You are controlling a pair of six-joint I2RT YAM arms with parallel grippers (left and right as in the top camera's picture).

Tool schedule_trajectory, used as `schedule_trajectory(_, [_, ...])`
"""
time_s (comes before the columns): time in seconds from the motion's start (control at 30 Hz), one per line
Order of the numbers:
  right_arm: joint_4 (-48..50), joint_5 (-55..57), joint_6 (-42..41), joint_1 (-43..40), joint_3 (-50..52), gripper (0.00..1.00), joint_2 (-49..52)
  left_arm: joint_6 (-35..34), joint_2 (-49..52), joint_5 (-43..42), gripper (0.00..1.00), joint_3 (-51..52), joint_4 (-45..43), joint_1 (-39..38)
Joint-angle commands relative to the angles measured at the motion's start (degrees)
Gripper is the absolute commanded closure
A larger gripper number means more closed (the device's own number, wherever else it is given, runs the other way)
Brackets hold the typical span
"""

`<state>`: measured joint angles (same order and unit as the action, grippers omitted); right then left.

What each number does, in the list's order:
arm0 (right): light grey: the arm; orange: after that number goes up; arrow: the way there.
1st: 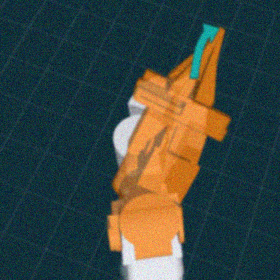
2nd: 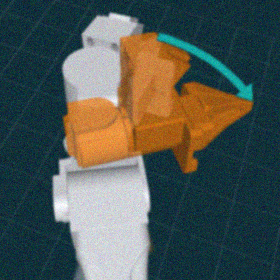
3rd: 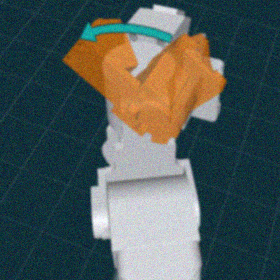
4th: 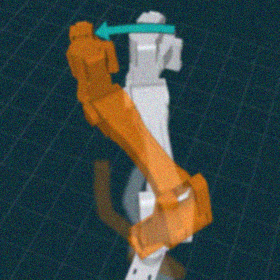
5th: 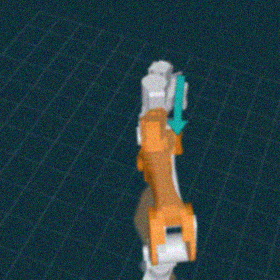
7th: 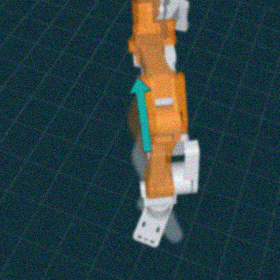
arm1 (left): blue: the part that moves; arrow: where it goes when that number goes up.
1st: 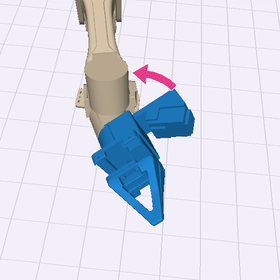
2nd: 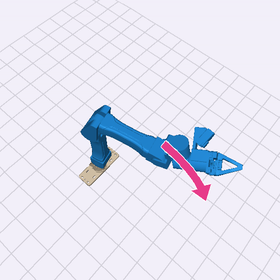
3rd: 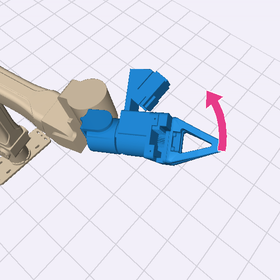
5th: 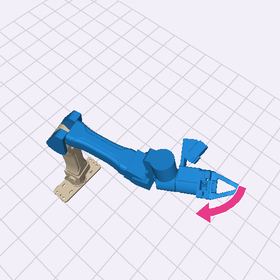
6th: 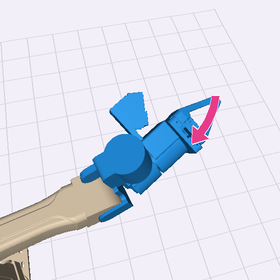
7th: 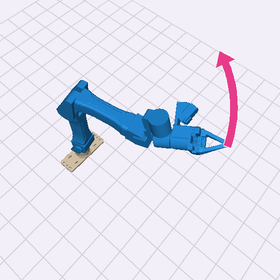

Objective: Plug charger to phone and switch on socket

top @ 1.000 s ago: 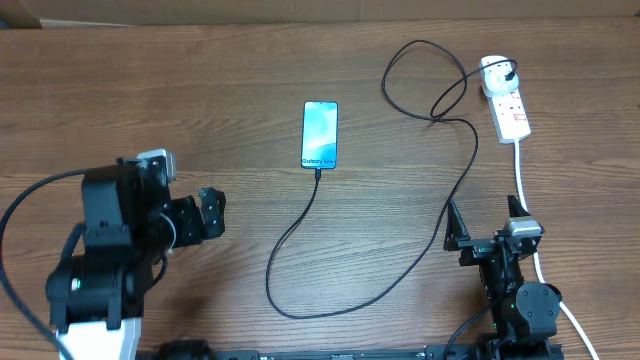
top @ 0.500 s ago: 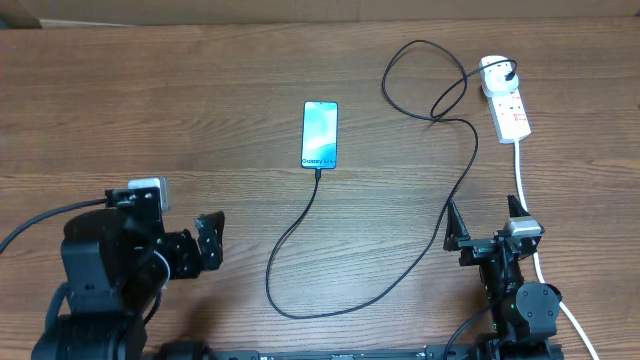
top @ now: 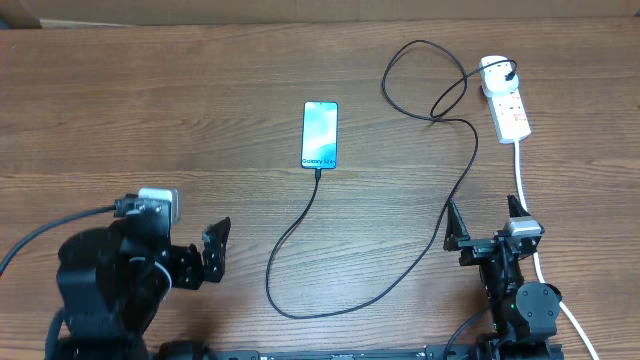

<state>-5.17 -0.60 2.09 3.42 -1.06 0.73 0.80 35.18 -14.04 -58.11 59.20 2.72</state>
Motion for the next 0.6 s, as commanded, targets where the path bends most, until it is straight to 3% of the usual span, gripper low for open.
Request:
schedule_trajectory(0.0, [0.3,0.5,-0.4,0.2,0.6,0.00,-0.6,3.3,-4.1,-1.0,0.00,2.5,-1.5,-0.1])
schedule_trajectory(0.3, [0.3,0.5,-0.3,0.2,0.6,0.00,-0.6,2.9,-11.3,-1.0,0.00,10.4,-5.0,-0.1])
schedule_trajectory(0.57, [0.3,0.5,-0.3,0.2,0.6,0.00,-0.6,2.8,-16.3,-5.5,0.00,21.1,-23.8,-0.1])
